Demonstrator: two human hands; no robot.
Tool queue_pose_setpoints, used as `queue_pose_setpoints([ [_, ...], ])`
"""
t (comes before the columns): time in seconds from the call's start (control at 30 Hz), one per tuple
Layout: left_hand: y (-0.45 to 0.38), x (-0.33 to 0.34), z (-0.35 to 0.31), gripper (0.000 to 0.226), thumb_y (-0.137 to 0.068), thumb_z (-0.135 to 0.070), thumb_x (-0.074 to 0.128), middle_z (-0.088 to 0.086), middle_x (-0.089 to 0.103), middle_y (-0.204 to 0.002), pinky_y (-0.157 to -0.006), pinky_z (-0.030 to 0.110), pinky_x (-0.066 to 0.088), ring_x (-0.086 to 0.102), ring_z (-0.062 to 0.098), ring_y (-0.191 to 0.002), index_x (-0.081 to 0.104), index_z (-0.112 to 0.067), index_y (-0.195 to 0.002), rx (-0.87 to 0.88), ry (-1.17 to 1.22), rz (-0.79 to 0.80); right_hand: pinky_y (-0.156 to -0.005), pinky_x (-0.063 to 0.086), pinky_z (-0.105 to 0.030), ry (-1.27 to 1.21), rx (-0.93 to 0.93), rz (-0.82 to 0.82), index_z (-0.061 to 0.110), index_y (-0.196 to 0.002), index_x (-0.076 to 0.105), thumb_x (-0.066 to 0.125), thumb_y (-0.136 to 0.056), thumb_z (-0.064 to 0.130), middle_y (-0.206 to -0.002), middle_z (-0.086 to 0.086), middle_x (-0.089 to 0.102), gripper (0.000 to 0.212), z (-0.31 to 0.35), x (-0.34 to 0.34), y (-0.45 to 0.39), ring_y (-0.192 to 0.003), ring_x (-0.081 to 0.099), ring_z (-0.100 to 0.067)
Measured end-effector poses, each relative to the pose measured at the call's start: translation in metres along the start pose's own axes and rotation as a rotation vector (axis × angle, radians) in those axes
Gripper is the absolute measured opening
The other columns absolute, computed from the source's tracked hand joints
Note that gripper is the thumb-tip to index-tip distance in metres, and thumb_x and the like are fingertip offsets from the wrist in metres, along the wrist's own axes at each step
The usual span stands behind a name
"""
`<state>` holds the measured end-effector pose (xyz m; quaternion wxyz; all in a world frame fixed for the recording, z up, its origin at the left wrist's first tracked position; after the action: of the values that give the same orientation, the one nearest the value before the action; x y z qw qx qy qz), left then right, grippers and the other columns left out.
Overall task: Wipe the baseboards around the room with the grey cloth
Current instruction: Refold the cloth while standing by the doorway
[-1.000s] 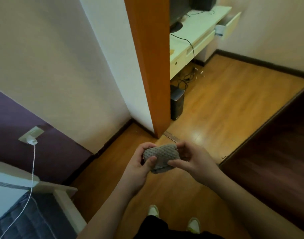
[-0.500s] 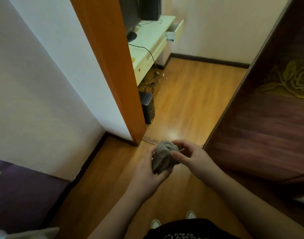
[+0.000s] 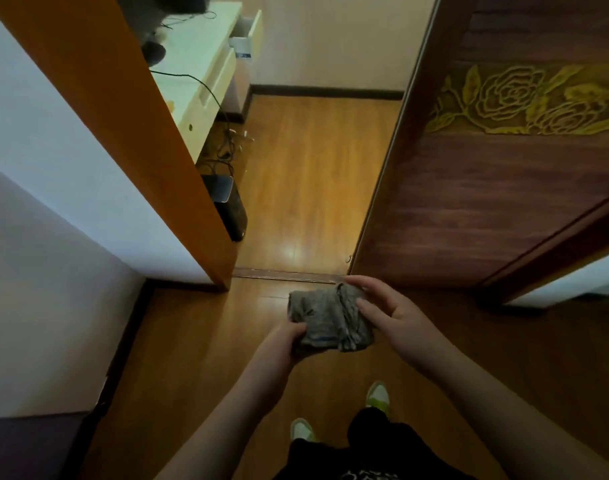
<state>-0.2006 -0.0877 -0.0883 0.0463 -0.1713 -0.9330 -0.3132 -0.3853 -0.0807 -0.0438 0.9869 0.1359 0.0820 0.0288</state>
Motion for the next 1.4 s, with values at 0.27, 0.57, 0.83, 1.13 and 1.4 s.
queue_pose_setpoints([
  [0.27,-0.012,0.032,-0.008,0.029,-0.099,-0.02,0.047,0.014,0.065,-0.117,-0.078,0.035,0.057,0.069,0.027,-0.1,0.058,-0.014,-0.125,0.038,-0.171,0.158,-0.08,0.043,-0.009,0.581,-0.118,0.11,0.054,-0.102,0.047,0.079,-0.08,0.036,-0.113,0.035,0.046,0.043,-0.003,-0.043,0.021,-0.108,0.047,0.013],
  [0.57,-0.017,0.101,-0.032,0.036,-0.101,-0.011,0.048,0.007,0.061,-0.118,-0.071,0.034,0.061,0.072,0.019,-0.093,0.045,-0.046,-0.11,0.241,-0.317,0.13,-0.087,0.041,-0.017,0.56,-0.248,0.034,0.037,-0.093,0.062,0.08,-0.079,0.029,-0.104,0.02,0.052,0.024,-0.013,-0.105,0.049,-0.105,0.048,-0.001],
  [0.83,-0.023,0.167,-0.03,0.036,-0.104,-0.012,0.04,-0.005,0.054,-0.118,-0.081,0.034,0.059,0.06,0.015,-0.101,0.05,-0.046,-0.107,0.453,-0.798,0.213,-0.067,0.045,-0.014,0.175,-0.095,-0.177,0.033,-0.087,0.065,0.072,-0.083,0.042,-0.085,0.014,0.066,0.012,-0.045,-0.153,0.063,-0.082,0.06,-0.001],
  [1.13,-0.027,0.201,-0.014,0.053,-0.073,-0.076,0.062,-0.024,0.049,-0.12,-0.081,0.022,0.057,0.058,-0.002,-0.103,0.064,-0.036,-0.108,0.27,-0.732,0.257,-0.069,0.053,-0.019,-0.081,-0.095,-0.188,0.024,-0.096,0.07,0.065,-0.08,0.047,-0.091,0.011,0.071,0.028,-0.06,-0.171,0.064,-0.088,0.068,-0.006],
  [1.4,-0.029,0.212,-0.011,0.015,-0.092,-0.03,0.066,-0.018,0.057,-0.119,-0.086,0.028,0.058,0.062,0.003,-0.101,0.065,-0.03,-0.107,0.257,-0.743,0.257,-0.091,0.049,-0.027,0.092,-0.008,-0.06,0.037,-0.116,0.064,0.063,-0.077,0.057,-0.113,0.02,0.064,0.044,-0.073,-0.183,0.072,-0.111,0.056,-0.001],
])
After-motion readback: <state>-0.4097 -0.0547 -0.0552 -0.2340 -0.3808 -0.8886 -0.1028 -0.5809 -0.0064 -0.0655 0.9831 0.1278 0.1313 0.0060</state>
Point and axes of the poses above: each hand's wrist, its own y-axis away from the middle knuckle, its own x-axis out of the palm, z = x × y, the point moved 6 cm from there along -y, towards the middle knuckle
